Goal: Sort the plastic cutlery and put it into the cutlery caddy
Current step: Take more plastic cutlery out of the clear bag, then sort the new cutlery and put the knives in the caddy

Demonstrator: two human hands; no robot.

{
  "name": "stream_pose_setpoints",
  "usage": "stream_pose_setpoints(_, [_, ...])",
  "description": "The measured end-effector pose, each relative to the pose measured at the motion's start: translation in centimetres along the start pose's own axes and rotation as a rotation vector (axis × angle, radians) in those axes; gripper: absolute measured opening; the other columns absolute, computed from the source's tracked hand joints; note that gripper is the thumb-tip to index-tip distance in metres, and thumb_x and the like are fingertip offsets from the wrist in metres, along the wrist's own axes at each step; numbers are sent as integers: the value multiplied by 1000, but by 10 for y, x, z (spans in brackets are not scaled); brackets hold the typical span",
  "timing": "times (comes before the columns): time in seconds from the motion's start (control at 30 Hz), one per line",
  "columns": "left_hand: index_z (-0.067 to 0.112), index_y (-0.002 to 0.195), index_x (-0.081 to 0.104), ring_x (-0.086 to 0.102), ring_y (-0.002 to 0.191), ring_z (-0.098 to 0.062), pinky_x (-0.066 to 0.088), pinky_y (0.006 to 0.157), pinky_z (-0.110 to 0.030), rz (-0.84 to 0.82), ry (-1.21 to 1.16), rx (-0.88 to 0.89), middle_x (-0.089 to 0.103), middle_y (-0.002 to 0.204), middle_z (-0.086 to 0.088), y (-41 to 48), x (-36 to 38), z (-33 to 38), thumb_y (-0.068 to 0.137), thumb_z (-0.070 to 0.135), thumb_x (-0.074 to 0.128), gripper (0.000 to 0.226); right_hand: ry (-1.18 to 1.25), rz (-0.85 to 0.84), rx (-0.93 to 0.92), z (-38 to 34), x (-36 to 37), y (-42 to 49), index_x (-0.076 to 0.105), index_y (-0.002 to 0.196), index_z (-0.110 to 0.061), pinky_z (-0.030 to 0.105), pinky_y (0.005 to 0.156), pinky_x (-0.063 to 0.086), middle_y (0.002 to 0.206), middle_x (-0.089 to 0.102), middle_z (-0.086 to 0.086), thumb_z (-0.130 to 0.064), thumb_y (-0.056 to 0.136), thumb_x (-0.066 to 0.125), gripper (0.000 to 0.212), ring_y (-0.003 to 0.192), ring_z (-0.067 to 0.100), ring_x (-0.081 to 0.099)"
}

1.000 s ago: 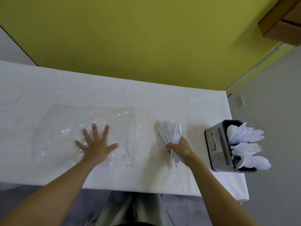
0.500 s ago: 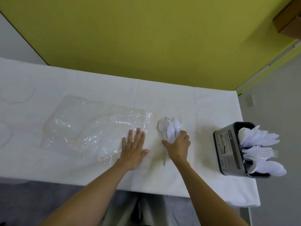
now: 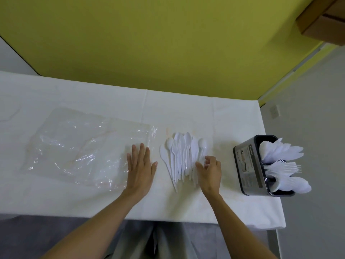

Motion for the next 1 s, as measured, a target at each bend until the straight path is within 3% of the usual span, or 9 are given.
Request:
stream_pose_setpoints(0.1, [3, 132, 53, 28, 137, -30, 21, 116, -40, 136, 13, 249, 50, 141, -13, -7, -13, 40, 99, 30, 22, 53, 32, 57, 50, 5, -6, 5, 54, 121, -10, 33, 91, 49, 117, 55, 7, -15, 91, 65, 32, 104, 23, 56])
stream_pose_setpoints(0.2, [22, 144, 39, 22, 145, -24, 22, 118, -39, -52, 42, 460, 32, 154, -2, -17, 15, 67, 98, 34, 25, 50, 36, 72, 65, 7, -10, 12, 54, 118, -8, 30, 87, 48, 110, 57, 8, -12, 91, 65, 29, 100, 22, 57])
stream_pose_setpoints(0.3, [38, 149, 18, -1, 148, -21, 10, 119, -44, -180, 55, 414, 1, 160, 7, -19, 40, 57, 97, 43, 15, 52, 47, 63, 76, 12, -12, 18, 57, 111, -9, 34, 85, 52, 97, 61, 5, -12, 90, 66, 23, 91, 21, 60])
stream_pose_setpoints(0.43, [29, 148, 28, 5, 148, -24, 14, 119, -46, -114, 83, 344, 10, 160, 1, -16, 34, 49, 96, 42, 17, 55, 67, 24, 83, 17, -12, 21, 63, 97, -12, 26, 76, 48, 87, 64, -2, -14, 89, 68, 10, 83, 17, 62])
stream_pose_setpoints(0.67, [19, 151, 23, -8, 148, -17, -1, 117, -38, -120, 35, 416, 4, 161, 3, -20, 40, 73, 100, 37, 18, 54, 71, 99, 103, 18, -24, 22, 59, 89, -14, 19, 64, 41, 83, 62, -3, -10, 93, 58, 5, 79, 15, 58])
stream_pose_setpoints(0.87, [20, 152, 17, -18, 146, -14, -8, 119, -36, -126, -60, 390, -6, 160, 7, -21, 36, 76, 99, 37, 9, 56, 40, 207, 129, 31, -39, 27, 61, 109, -8, 31, 79, 48, 100, 64, 4, -11, 93, 59, 16, 95, 22, 59])
stream_pose_setpoints(1.0, [22, 151, 19, -16, 147, -12, -6, 119, -35, -144, -98, 420, -4, 160, 9, -24, 34, 85, 99, 34, 12, 54, -23, 116, 14, 17, -27, 23, 59, 104, -11, 32, 76, 49, 98, 57, 1, -21, 90, 66, 18, 89, 18, 56])
Point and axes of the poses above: each hand's wrist, its own y-axis towards the middle knuckle, its own x-axis out of the palm, z = x × y, the point moved 8 cm from there along y, towards the middle knuckle
